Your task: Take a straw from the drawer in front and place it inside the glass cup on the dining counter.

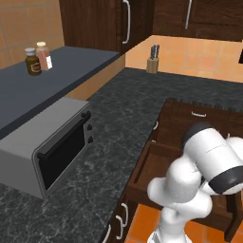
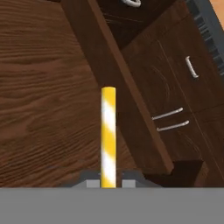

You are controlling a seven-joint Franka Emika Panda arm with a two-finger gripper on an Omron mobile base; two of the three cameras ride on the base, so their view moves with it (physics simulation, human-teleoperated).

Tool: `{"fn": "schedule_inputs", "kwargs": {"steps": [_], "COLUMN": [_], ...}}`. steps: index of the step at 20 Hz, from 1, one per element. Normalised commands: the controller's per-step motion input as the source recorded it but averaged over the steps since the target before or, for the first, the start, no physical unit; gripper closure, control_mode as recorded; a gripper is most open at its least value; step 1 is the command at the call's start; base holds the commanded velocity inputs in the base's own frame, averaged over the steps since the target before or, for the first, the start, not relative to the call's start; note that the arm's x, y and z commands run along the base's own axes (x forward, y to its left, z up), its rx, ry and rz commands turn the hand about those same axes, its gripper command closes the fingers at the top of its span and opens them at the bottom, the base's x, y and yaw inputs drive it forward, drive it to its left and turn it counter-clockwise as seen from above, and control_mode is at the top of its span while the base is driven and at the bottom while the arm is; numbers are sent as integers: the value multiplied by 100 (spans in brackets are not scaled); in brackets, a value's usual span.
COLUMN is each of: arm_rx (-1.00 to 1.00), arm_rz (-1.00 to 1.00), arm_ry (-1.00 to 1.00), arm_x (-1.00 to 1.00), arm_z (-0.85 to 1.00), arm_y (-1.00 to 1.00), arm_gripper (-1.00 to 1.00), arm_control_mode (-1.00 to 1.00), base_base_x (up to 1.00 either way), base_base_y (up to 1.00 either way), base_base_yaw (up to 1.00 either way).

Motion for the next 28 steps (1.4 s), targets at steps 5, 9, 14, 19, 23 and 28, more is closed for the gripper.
{"fn": "schedule_inputs", "kwargs": {"steps": [5,9,14,19,23,28], "arm_rx": [25,32,35,35,37,26], "arm_rz": [0,0,0,0,0,0], "arm_ry": [1,4,9,11,10,3], "arm_x": [1,10,12,10,3,-9], "arm_z": [100,100,100,100,100,79], "arm_y": [-25,-20,-17,-17,-5,8], "arm_gripper": [100,100,100,100,100,100], "arm_control_mode": [-100,-100,-100,-100,-100,-100], "base_base_x": [0,0,0,0,0,0], "base_base_y": [0,0,0,0,0,0], "base_base_yaw": [0,0,0,0,0,0]}}
